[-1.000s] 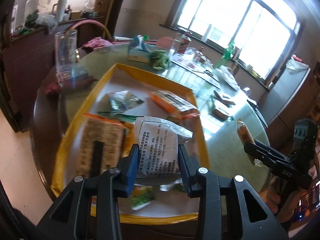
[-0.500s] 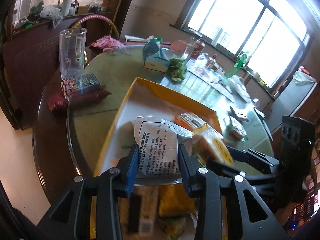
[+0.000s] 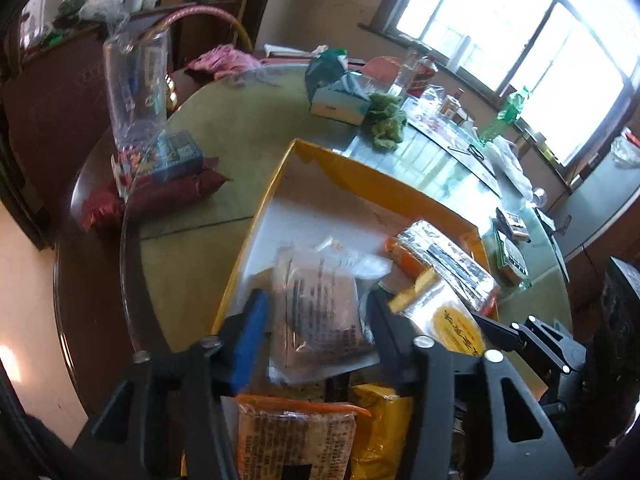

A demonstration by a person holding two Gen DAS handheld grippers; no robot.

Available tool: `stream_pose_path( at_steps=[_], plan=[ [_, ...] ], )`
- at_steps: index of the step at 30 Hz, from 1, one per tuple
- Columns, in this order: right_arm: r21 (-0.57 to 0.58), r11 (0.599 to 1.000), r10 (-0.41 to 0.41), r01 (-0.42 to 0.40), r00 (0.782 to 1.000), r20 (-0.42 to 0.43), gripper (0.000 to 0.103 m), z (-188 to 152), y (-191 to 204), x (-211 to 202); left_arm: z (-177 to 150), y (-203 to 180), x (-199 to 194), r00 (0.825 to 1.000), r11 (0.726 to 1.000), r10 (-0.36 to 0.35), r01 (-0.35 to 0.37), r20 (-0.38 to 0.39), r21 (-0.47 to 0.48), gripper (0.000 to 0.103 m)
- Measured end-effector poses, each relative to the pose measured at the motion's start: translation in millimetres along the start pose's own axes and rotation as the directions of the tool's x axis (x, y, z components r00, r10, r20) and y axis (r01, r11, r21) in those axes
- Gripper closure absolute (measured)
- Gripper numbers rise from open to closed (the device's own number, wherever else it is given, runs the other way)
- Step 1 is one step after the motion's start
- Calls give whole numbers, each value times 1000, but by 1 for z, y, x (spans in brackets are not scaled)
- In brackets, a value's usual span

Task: Organize snacks
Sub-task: 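Carry both packs into the yellow tray and open both grippers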

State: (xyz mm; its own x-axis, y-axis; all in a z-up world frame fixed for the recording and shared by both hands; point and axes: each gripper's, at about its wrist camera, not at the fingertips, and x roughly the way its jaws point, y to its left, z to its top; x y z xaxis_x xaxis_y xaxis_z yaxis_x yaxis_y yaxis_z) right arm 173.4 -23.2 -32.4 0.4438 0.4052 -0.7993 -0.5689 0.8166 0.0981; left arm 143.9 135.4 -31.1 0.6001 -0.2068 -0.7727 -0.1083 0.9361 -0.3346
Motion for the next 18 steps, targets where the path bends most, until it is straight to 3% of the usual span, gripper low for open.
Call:
stream_pose_path(
  at_steps=[1, 3, 6, 13, 18],
  plan=[
    [11, 1000, 15, -15, 1000, 2, 33, -1, -3, -2, 0, 2, 0, 1000, 1000, -7, 7, -4, -13, 47],
    [20, 999, 41, -42, 999, 9, 31, -3, -4, -5, -1, 4, -4, 1000, 1000, -10, 10, 3, -27, 32],
    [32, 997, 74, -75, 996, 45, 28, -7, -8, -20, -6, 3, -17, 999, 998, -18, 20, 44, -54, 24],
    [96, 980, 155, -172, 974, 165, 24, -30, -34, -76, -37, -43, -62, 985, 1000, -4, -1, 175, 31, 23],
    [156, 968, 161, -196, 963, 214, 24, -61, -81, -115, -65, -90, -76, 972, 990, -126, 111, 197, 82, 22]
  ],
)
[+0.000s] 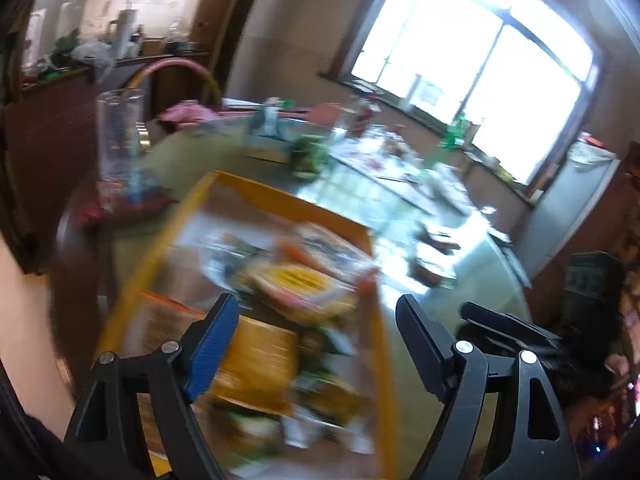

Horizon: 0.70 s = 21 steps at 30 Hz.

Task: Organize snacks
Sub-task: 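Carry both packs into the yellow tray and open both grippers, then grasp the round cracker pack in green wrap with the left gripper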

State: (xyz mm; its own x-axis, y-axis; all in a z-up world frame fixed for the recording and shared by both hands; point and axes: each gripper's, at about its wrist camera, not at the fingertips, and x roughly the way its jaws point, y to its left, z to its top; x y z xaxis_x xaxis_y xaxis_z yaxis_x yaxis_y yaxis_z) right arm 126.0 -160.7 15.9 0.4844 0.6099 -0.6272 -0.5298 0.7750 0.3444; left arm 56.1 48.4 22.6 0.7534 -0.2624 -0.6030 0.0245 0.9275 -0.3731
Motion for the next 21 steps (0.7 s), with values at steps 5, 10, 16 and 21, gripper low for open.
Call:
stream_pose_path(
  at_steps=[5, 10, 16, 21],
  plan=[
    [69, 997, -38, 35, 999, 36, 24, -14, -51, -42, -13, -40, 8, 995, 995, -95, 96, -21, 23, 22],
    [123, 985, -124, 121, 992, 22, 24, -22, -107, -69, -24, -66, 25, 990, 990, -122, 127, -74, 61, 22],
    [148, 983, -104, 108, 994, -35, 24, -16, -155, -68, -30, -79, 34, 985, 987, -132, 141, -113, 74, 22],
    [96, 989, -105, 115, 989, -100, 24, 8, -170, -43, -32, -78, 30, 987, 988, -129, 137, -100, 72, 22]
  ],
)
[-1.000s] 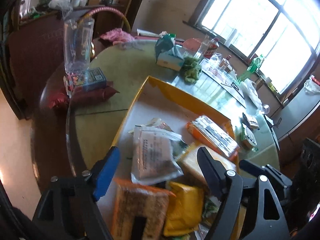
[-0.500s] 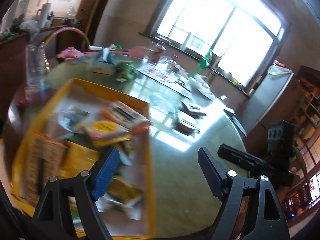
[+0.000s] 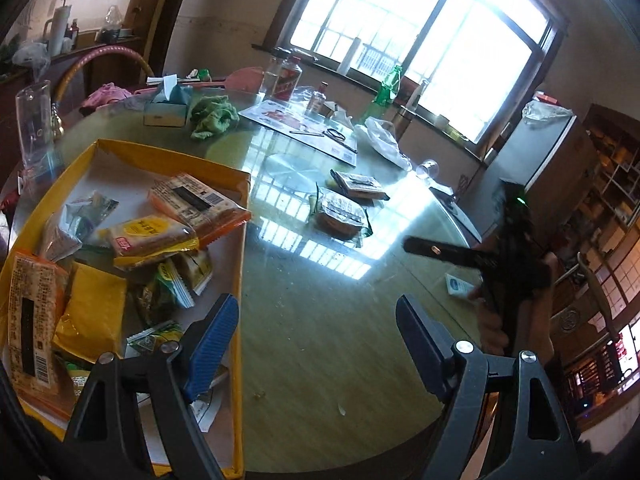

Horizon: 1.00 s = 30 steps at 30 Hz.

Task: Organize snacks
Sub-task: 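Grasp the round cracker pack in green wrap with the left gripper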

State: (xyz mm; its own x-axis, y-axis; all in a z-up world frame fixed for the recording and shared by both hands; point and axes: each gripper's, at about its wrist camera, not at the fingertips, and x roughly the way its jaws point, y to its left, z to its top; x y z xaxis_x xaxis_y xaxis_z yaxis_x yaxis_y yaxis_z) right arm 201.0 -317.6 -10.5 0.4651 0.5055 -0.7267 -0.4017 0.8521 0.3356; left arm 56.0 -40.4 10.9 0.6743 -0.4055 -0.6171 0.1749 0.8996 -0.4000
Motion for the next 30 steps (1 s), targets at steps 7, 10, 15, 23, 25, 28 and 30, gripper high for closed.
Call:
stream_pose_path(
  at_steps=[7, 10, 15, 23, 25, 28, 30],
  plan=[
    [0, 999, -50, 50, 998, -45, 24, 60, -16, 56, 1, 3, 0, 1000, 1000, -17, 17, -1, -16, 22],
    [11, 997, -70, 71, 995, -76, 24, 83, -29, 82, 1, 4, 1, 1000, 1000, -20, 20, -2, -17, 22],
    [12, 997, -74, 76, 991, -113, 24, 99, -42, 116, 0, 3, 1, 1000, 1000, -20, 20, -7, -9, 22],
    [15, 997, 71, -70, 990, -120, 24, 61, -11, 97, 0, 1, 4, 1000, 1000, -17, 17, -10, -10, 22],
    [16, 997, 80, -78, 992, -101, 24, 50, -2, 82, 2, -3, 6, 1000, 1000, -22, 22, -20, -9, 22],
    [107, 994, 35, -30, 998, -45, 24, 38, -12, 55, 9, -11, 12, 999, 1000, -18, 18, -31, 17, 22],
    [181, 983, 13, -14, 1000, 7, 24, 27, -23, 33, 18, -18, 24, 999, 1000, -8, 9, -54, 28, 22]
  ],
)
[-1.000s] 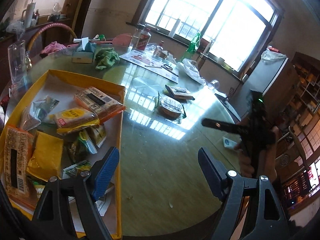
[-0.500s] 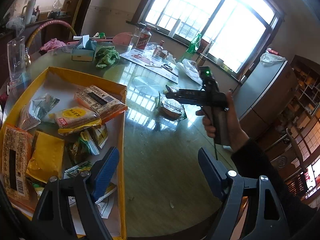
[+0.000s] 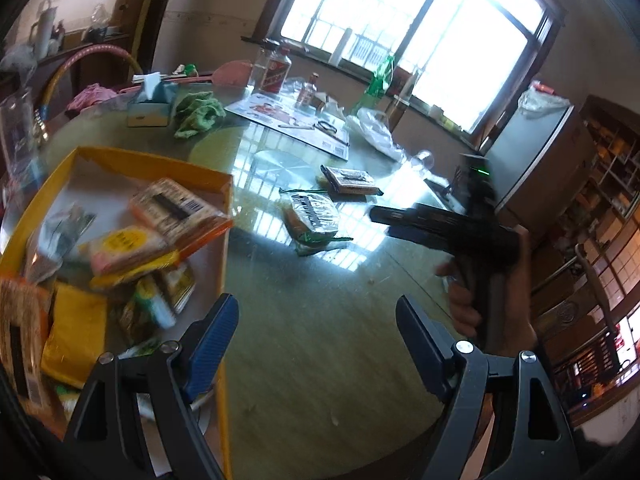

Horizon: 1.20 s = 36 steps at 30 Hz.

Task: Organize snacks
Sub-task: 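Grasp the round cracker pack in green wrap with the left gripper, then grasp the blue-edged biscuit pack with the right gripper while the left carries its pack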

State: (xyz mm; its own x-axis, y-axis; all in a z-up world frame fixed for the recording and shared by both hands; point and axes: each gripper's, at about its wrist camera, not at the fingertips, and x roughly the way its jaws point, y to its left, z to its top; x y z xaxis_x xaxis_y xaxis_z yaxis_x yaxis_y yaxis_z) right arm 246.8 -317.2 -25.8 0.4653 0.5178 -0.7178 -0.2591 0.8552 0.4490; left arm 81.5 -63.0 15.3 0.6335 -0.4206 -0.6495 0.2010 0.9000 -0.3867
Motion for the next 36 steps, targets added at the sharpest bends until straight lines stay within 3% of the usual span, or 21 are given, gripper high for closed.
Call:
stream_pose_path(
  at_steps=[3, 5, 8, 10, 13, 18, 22, 25, 28, 29, 32, 36],
  plan=[
    [66, 997, -49, 45, 997, 61, 24, -14, -15, -29, 22, -8, 33, 999, 999, -7, 6, -37, -38, 22],
    [96, 995, -34, 26, 996, 86, 24, -20, -25, -41, 35, -16, 63, 997, 998, 29, -32, -73, -50, 21],
    [125, 992, -17, 4, 994, 105, 24, -27, -39, -54, 52, -22, 116, 987, 998, 18, -28, -160, -61, 21],
    [133, 991, -3, -12, 994, 110, 24, -30, -47, -58, 63, -19, 154, 976, 992, 61, -82, -209, -92, 21],
    [154, 987, 20, -37, 994, 107, 24, -34, -55, -58, 80, -17, 192, 966, 983, 143, -164, -216, -81, 21],
    [152, 986, 49, -66, 993, 111, 24, -43, -63, -60, 93, -23, 217, 949, 967, 224, -245, -221, -74, 20],
    [157, 985, 58, -74, 992, 110, 24, -44, -70, -59, 91, -29, 238, 901, 934, 349, -356, -257, 20, 20],
    [160, 984, 56, -74, 992, 112, 24, -42, -74, -60, 83, -30, 243, 884, 917, 398, -390, -245, 82, 19],
    [158, 985, 50, -68, 992, 113, 24, -38, -76, -62, 80, -27, 240, 892, 922, 386, -378, -235, 82, 21],
    [159, 985, 49, -67, 992, 113, 24, -35, -77, -63, 80, -27, 238, 894, 923, 386, -376, -228, 87, 27],
    [175, 982, 47, -65, 994, 102, 24, -24, -77, -58, 80, -26, 232, 893, 925, 380, -366, -242, 102, 27],
    [209, 976, 49, -63, 996, 73, 24, -7, -79, -44, 73, -28, 191, 922, 945, 326, -316, -208, 81, 27]
  ],
)
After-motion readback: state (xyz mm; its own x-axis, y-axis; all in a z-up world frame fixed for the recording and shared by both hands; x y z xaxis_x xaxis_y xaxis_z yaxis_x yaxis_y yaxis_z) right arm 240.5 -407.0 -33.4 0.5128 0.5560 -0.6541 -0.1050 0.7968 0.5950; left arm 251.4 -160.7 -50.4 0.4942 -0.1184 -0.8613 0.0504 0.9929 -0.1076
